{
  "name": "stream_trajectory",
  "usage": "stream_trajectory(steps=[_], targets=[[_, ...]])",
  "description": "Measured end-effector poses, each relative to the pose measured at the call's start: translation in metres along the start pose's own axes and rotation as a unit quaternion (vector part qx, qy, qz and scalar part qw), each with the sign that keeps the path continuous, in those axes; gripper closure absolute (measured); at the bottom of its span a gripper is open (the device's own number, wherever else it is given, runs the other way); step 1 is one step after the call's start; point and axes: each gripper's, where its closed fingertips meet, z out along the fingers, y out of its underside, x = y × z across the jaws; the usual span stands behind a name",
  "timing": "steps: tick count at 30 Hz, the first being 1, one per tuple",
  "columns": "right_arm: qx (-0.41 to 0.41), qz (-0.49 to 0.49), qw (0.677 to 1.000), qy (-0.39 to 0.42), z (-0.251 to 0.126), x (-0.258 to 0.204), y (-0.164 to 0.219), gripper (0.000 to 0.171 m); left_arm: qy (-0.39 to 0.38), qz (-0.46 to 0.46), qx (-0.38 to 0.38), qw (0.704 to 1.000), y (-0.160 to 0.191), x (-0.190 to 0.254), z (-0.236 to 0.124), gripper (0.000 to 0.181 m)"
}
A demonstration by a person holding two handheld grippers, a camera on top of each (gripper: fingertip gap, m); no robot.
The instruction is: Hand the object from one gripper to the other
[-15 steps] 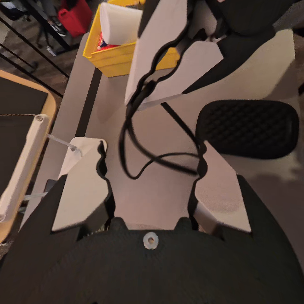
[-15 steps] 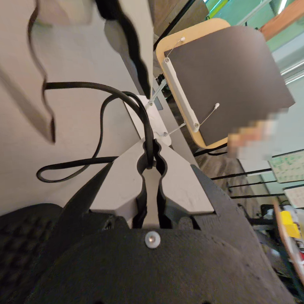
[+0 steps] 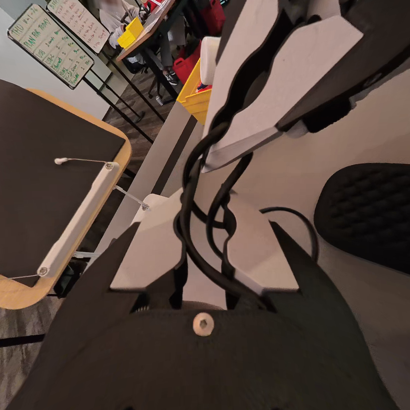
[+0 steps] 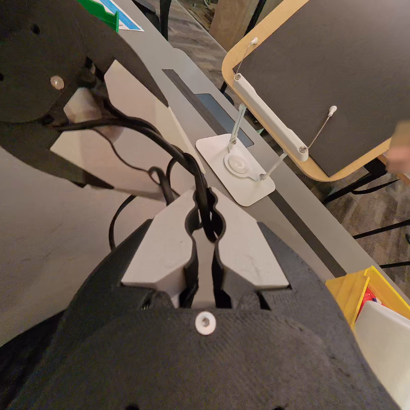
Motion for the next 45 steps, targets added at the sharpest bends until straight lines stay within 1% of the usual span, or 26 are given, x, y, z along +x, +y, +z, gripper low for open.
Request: stream_trajectory(steps=[3, 7, 8, 10, 12, 15, 20, 21, 23, 24, 25, 27, 28, 30, 33, 36, 39, 45], targets=[[0.007, 0.004, 1.0, -0.008, -0.003, 0.0, 0.0, 0.171, 0.019, 0.011, -0.006, 1.0, -0.002, -0.003, -0.002, 0.167], [0.017, -0.007, 1.0, -0.007, -0.006, 0.001, 0.0, 0.169, 0.038, 0.02, -0.035, 0.998, 0.003, -0.008, -0.003, 0.173], [0.026, -0.015, 1.0, -0.002, -0.008, 0.001, -0.003, 0.161, 0.05, 0.015, -0.046, 0.998, 0.006, -0.008, -0.004, 0.174], [0.04, -0.039, 0.998, -0.004, -0.014, -0.002, -0.008, 0.156, 0.072, 0.006, -0.071, 0.995, 0.013, -0.01, -0.004, 0.175], [0.036, -0.066, 0.997, 0.014, -0.019, 0.002, -0.01, 0.139, 0.098, -0.001, -0.094, 0.991, 0.02, -0.009, -0.005, 0.176], [0.037, -0.16, 0.985, 0.047, -0.027, -0.001, -0.02, 0.115, 0.127, -0.006, -0.119, 0.985, 0.025, -0.007, -0.007, 0.176], [0.014, -0.28, 0.959, 0.038, -0.027, -0.03, -0.029, 0.084, 0.122, 0.024, -0.149, 0.981, 0.028, -0.012, -0.008, 0.177], [0.012, -0.302, 0.952, 0.041, -0.026, -0.035, -0.032, 0.082, 0.123, 0.028, -0.152, 0.98, 0.028, -0.012, -0.008, 0.177], [-0.009, -0.35, 0.934, 0.071, -0.022, -0.035, -0.033, 0.085, 0.13, 0.036, -0.153, 0.979, 0.026, -0.009, -0.007, 0.177], [-0.022, -0.364, 0.927, 0.086, -0.019, -0.032, -0.032, 0.083, 0.129, 0.044, -0.156, 0.978, 0.026, -0.009, -0.007, 0.177], [-0.023, -0.365, 0.926, 0.089, -0.015, -0.031, -0.031, 0.084, 0.127, 0.056, -0.157, 0.978, 0.025, -0.009, -0.007, 0.177], [-0.029, -0.352, 0.931, 0.089, -0.007, -0.027, -0.027, 0.097, 0.12, 0.088, -0.157, 0.976, 0.022, -0.007, -0.008, 0.177], [-0.044, -0.352, 0.93, 0.092, -0.003, -0.022, -0.021, 0.099, 0.113, 0.107, -0.159, 0.975, 0.02, -0.008, -0.008, 0.177], [-0.051, -0.358, 0.928, 0.087, 0.001, -0.017, -0.014, 0.112, 0.106, 0.144, -0.163, 0.97, 0.019, -0.006, -0.01, 0.177], [-0.052, -0.344, 0.934, 0.078, 0.004, -0.014, -0.01, 0.139, 0.108, 0.172, -0.17, 0.964, 0.02, -0.003, -0.009, 0.177], [-0.061, -0.341, 0.935, 0.071, 0.008, -0.012, -0.003, 0.16, 0.107, 0.184, -0.176, 0.961, 0.023, -0.002, -0.007, 0.177], [-0.058, -0.33, 0.94, 0.063, 0.01, -0.013, 0.001, 0.167, 0.111, 0.188, -0.179, 0.959, 0.025, -0.001, -0.005, 0.177], [-0.053, -0.303, 0.95, 0.049, 0.009, -0.013, 0.004, 0.168, 0.11, 0.192, -0.175, 0.959, 0.024, 0.001, -0.003, 0.176]])
